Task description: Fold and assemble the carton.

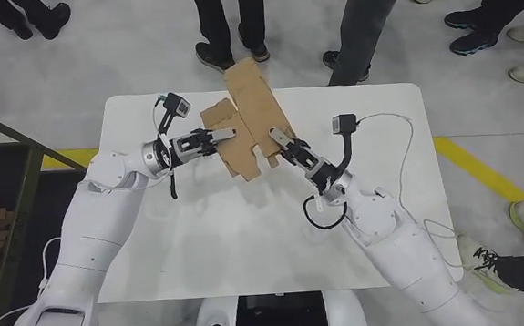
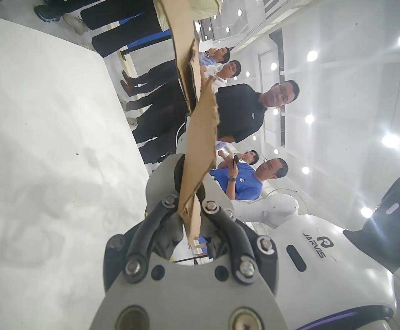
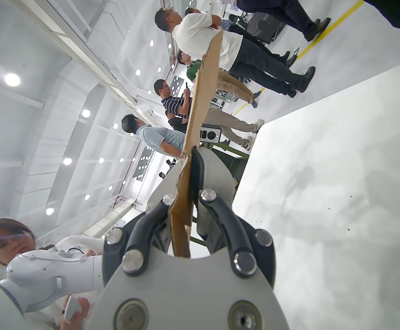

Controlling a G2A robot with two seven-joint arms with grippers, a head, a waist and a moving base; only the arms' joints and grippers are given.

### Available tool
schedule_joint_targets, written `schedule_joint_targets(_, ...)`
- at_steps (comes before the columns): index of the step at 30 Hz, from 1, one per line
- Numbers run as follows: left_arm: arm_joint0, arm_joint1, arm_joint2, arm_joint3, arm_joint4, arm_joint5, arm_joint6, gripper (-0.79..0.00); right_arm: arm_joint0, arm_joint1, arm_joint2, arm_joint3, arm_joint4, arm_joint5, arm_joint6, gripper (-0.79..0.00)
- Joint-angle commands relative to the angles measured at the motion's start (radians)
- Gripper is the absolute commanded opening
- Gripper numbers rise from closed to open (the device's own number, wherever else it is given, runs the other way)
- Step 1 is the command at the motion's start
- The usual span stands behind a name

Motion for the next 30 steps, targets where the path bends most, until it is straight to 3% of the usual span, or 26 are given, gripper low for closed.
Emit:
schedule_joint_targets(1,-0.002,0.0,-0.005,0.005,-0.02,0.008,-0.01,-0.785,-0.003,0.002,0.013,-0.001,0.008,-0.012,0.012,0.0)
schedule_joint_targets(9,-0.06,0.022,-0.081,0.06,-0.007,-0.01,-0.174,-0.785,0.025,0.015,0.078,0.065,0.163,-0.088,0.229,0.0)
schedule_joint_targets(13,-0.101,0.038,-0.103,0.085,0.02,0.036,-0.331,-0.785,0.06,0.026,0.108,0.115,0.207,-0.112,0.391,0.0)
schedule_joint_targets(17,-0.132,0.054,-0.104,0.079,0.081,0.1,-0.409,-0.785,0.092,0.037,0.124,0.158,0.238,-0.107,0.55,0.0)
schedule_joint_targets(30,-0.176,0.13,0.113,-0.026,0.115,0.107,-0.409,-0.785,0.189,0.044,0.095,0.26,0.324,-0.085,0.838,0.0)
